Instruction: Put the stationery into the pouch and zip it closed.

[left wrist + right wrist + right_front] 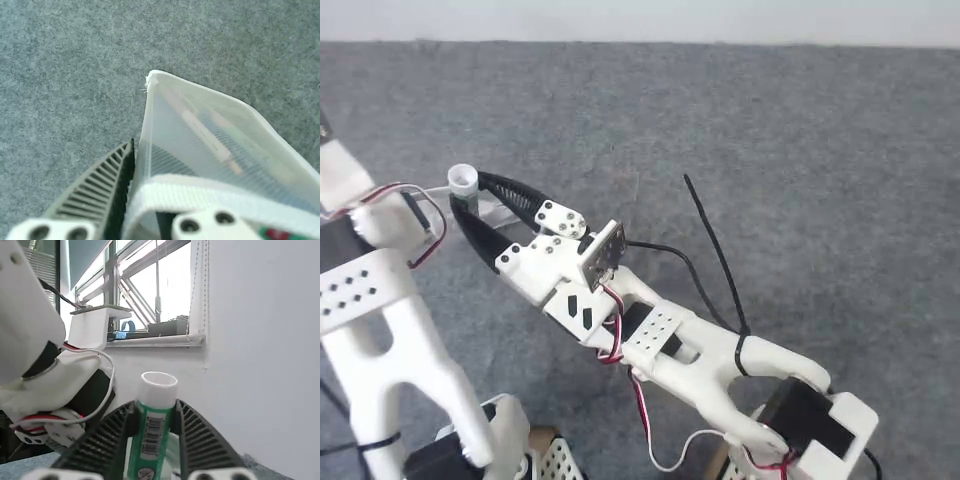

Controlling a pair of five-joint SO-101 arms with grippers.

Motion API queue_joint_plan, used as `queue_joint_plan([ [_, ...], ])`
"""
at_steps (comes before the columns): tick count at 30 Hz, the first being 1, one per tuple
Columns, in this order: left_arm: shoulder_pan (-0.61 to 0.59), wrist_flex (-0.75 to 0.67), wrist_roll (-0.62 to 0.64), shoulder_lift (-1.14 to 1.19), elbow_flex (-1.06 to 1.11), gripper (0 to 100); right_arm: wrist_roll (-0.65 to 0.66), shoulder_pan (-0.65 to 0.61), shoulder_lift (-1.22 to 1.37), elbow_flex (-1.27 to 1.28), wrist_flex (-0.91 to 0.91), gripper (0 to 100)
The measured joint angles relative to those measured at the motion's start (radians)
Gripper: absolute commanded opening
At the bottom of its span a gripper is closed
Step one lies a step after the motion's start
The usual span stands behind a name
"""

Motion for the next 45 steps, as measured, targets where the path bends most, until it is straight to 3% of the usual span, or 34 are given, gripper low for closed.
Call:
queue_joint_plan([
  [2, 0.000, 0.000, 0.002, 0.000, 0.000, 1, 0.000, 0.000, 0.000, 0.000, 0.000, 23.6],
  [14, 0.000, 0.000, 0.000, 0.000, 0.000, 1, 0.011, 0.000, 0.000, 0.025, -0.005, 20.3],
  [22, 0.000, 0.000, 0.000, 0.000, 0.000, 1, 0.172, -0.044, -0.078, 0.144, -0.011, 20.6],
  [37, 0.000, 0.000, 0.000, 0.000, 0.000, 1, 0.184, -0.057, -0.218, 0.233, -0.006, 20.6],
  [45, 0.000, 0.000, 0.000, 0.000, 0.005, 1, 0.169, -0.057, -0.493, 0.245, 0.330, 20.6],
])
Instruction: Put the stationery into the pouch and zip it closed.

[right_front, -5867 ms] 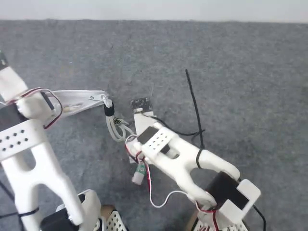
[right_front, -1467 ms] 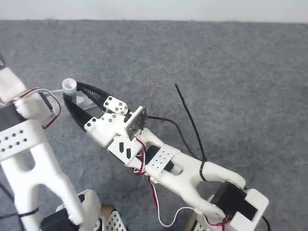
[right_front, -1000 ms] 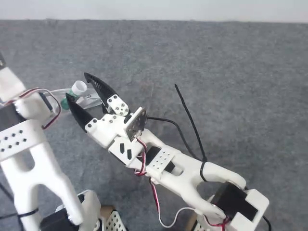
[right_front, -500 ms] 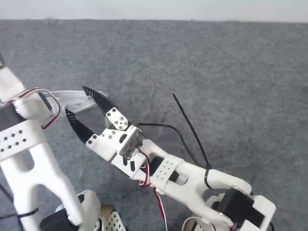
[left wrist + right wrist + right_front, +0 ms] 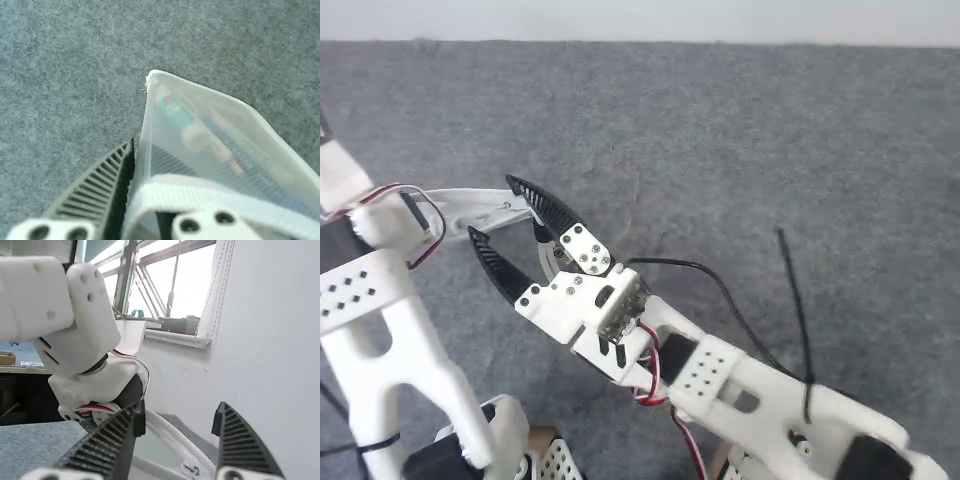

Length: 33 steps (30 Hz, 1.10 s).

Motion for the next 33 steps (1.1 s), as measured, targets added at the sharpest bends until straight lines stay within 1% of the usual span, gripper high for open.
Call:
queue_joint_plan([
  [4, 0.000, 0.000, 0.000, 0.000, 0.000, 1, -0.077, 0.000, -0.117, 0.002, 0.203, 20.6],
  [13, 0.000, -0.014, 0.000, 0.000, 0.003, 1, -0.190, 0.000, -0.411, 0.002, 0.703, 20.6],
  [15, 0.000, -0.017, 0.002, 0.000, 0.003, 1, -0.226, 0.000, -0.456, 0.002, 0.787, 20.6],
  [17, 0.000, -0.017, 0.002, 0.000, 0.006, 1, -0.264, 0.000, -0.479, 0.002, 0.835, 20.6],
  [22, 0.000, -0.017, 0.002, 0.000, 0.006, 1, -0.299, 0.018, -0.483, 0.044, 0.844, 20.4],
  [26, 0.000, -0.017, 0.002, 0.000, 0.006, 1, -0.302, 0.052, -0.402, 0.052, 0.753, 20.3],
  [33, 0.000, -0.017, 0.002, 0.000, 0.006, 1, -0.302, 0.064, -0.169, 0.049, 0.566, 20.3],
])
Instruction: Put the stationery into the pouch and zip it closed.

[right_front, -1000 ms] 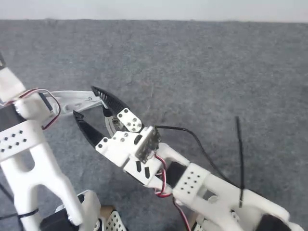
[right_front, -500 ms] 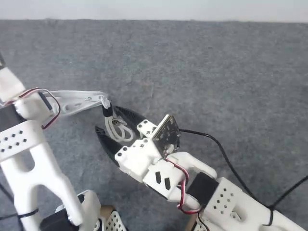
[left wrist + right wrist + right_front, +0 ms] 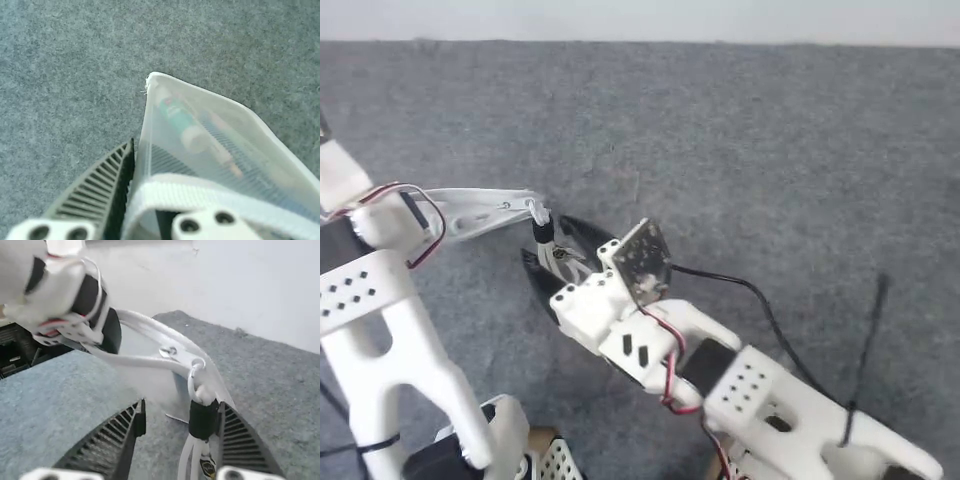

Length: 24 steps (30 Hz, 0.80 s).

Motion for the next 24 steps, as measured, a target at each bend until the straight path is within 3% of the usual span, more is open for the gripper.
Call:
queue_joint_plan([
  [7, 0.000, 0.000, 0.000, 0.000, 0.000, 1, 0.000, 0.054, 0.169, -0.058, -0.025, 20.3],
  [14, 0.000, 0.000, 0.000, 0.000, 0.000, 1, -0.002, 0.066, 0.175, -0.063, -0.029, 20.2],
  [24, 0.000, 0.000, 0.000, 0.000, 0.000, 1, -0.003, 0.068, 0.258, -0.063, -0.183, 20.2],
])
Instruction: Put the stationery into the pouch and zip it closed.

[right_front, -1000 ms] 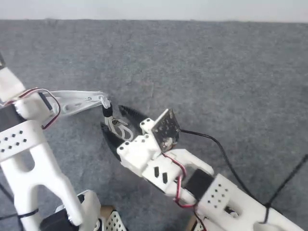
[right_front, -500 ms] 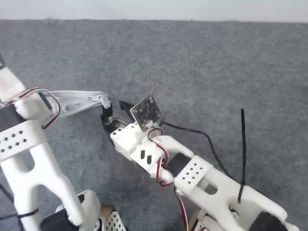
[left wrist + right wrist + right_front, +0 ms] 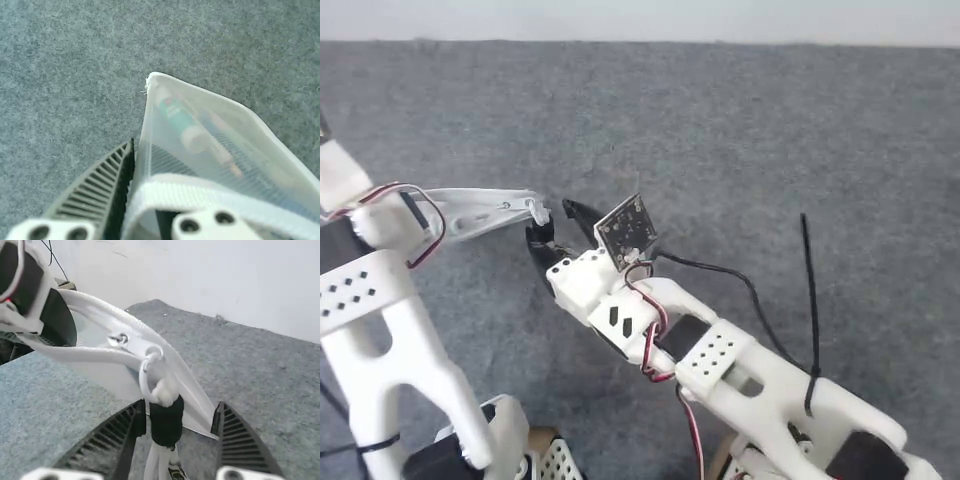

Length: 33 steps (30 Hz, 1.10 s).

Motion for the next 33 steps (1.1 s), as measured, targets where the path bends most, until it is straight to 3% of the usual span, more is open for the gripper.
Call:
queue_joint_plan([
  [4, 0.000, 0.000, 0.000, 0.000, 0.000, 1, 0.000, 0.000, 0.008, 0.000, -0.017, 17.7],
  [10, 0.000, 0.000, 0.000, 0.000, 0.000, 1, 0.000, 0.000, 0.005, 0.000, -0.017, 0.0],
  [20, 0.000, 0.000, -0.002, 0.000, 0.000, 1, 0.074, 0.000, -0.249, 0.138, -0.011, 0.6],
  [25, 0.003, 0.000, -0.002, 0.000, 0.000, 1, 0.089, -0.015, -0.350, 0.143, 0.157, 0.6],
  [30, 0.021, 0.000, -0.014, 0.000, 0.002, 1, 0.153, -0.117, -0.451, 0.143, 0.367, 0.6],
  [33, 0.021, 0.000, -0.014, 0.000, 0.002, 7, 0.172, -0.161, -0.529, 0.143, 0.468, 0.6],
])
